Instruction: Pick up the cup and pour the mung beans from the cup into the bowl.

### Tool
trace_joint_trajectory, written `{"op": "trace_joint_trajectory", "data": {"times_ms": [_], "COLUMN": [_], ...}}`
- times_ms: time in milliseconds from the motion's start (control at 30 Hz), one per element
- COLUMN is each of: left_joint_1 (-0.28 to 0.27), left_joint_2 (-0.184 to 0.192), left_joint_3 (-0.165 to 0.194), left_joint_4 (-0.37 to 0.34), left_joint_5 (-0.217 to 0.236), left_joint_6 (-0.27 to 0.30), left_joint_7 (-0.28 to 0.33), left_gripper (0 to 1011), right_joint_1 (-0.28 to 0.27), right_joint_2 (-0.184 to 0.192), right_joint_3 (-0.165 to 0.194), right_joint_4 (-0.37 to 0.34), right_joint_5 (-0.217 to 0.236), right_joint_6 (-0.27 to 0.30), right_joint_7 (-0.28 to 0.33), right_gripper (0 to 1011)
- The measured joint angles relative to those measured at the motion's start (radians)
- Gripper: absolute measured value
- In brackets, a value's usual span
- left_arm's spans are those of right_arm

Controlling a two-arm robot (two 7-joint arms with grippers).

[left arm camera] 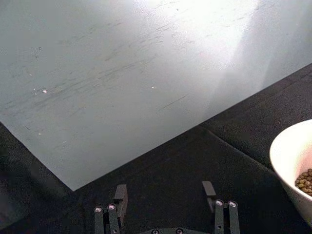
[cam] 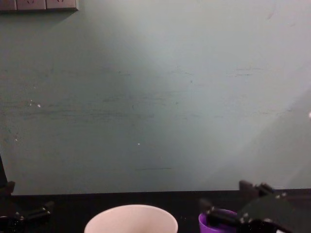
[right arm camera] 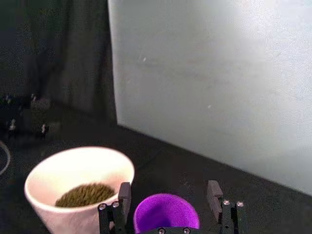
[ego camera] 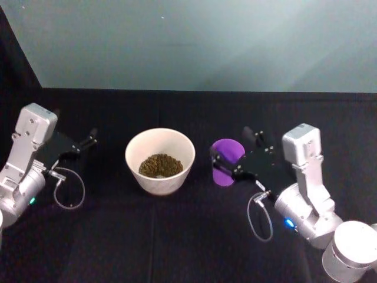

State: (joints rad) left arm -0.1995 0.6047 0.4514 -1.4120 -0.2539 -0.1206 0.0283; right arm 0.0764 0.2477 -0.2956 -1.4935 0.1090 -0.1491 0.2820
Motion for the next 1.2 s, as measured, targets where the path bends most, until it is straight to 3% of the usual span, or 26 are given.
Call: {"op": "trace_joint_trajectory", "data": {"times_ms": [233, 567, 733, 800, 967, 1200], "left_joint_1": [0.0, 0.0, 0.0, 0.0, 0.0, 0.0], "left_joint_2": [0.0, 0.0, 0.0, 0.0, 0.0, 0.0], "left_joint_3": [0.0, 0.0, 0.0, 0.0, 0.0, 0.0], "left_joint_4": [0.0, 0.0, 0.0, 0.0, 0.0, 0.0], "left_joint_5": [0.0, 0.0, 0.0, 0.0, 0.0, 0.0], "left_joint_6": [0.0, 0.0, 0.0, 0.0, 0.0, 0.0], "left_joint_7": [0.0, 0.0, 0.0, 0.0, 0.0, 0.0], "left_gripper": [1000, 1000, 1000, 1000, 1000, 1000], "right_joint_1": [-0.023, -0.036, -0.029, -0.018, -0.008, -0.003], "right_joint_2": [-0.011, -0.019, -0.022, -0.022, -0.023, -0.027], "right_joint_3": [0.056, 0.149, 0.156, 0.152, 0.145, 0.147], "right_joint_4": [-0.03, -0.027, -0.009, 0.01, 0.03, 0.039], "right_joint_5": [0.017, 0.017, -0.003, -0.027, -0.054, -0.067], "right_joint_6": [-0.029, 0.004, 0.032, 0.087, 0.141, 0.152], "right_joint_7": [-0.04, -0.096, -0.104, -0.111, -0.115, -0.113], "right_gripper": [1002, 1002, 1002, 1002, 1002, 1002]}}
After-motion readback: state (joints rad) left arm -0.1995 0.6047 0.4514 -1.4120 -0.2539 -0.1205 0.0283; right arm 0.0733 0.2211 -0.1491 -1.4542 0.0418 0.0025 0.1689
